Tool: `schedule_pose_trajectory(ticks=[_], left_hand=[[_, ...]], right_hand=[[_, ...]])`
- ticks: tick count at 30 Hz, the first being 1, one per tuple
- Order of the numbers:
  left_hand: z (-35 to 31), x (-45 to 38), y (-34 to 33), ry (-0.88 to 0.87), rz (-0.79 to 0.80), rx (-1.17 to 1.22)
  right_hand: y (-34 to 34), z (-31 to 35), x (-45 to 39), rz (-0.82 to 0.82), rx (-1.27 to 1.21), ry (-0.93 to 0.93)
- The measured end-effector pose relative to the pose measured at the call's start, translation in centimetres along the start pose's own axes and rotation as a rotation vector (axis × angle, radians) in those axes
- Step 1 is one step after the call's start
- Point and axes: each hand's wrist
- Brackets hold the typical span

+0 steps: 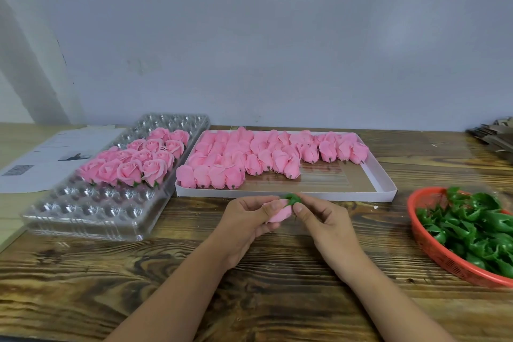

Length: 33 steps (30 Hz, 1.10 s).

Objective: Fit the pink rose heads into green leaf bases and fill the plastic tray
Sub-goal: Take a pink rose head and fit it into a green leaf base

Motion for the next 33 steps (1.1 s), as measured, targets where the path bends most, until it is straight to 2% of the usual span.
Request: schedule_pose_trajectory(ticks=[4,13,18,25,33], left_hand=[[0.1,0.0,-0.1,-0.009,-0.013,-0.003],[0.4,-0.2,-0.1,-0.051,-0.066,-0.029],[0.6,-0.3,-0.1,-0.053,-0.051,-0.058],[0.9,-0.6,0.0,-0.038,-0.076,-0.090],[1.2,-0.7,0.0,-0.053,-0.112,-0.074]], right_hand=[[-0.1,0.1,0.1,-0.008,-0.019,0.027],[-0.1,-0.1,0.1,0.014,0.119,0.038],[0.0,0.1,0.1,0.008,0.150,-0.046],[0.2,-0.1,-0.3,-0.046,-0.004,-0.297],[-0.1,-0.6,-0.5,-0.063,-0.072,-0.322]])
Point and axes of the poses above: each hand's wrist, its own x-axis away from the middle knuckle, its own y-axis out of the back of the hand, z = x × y, and after that the axes turned 1 degree about -y, right-handed
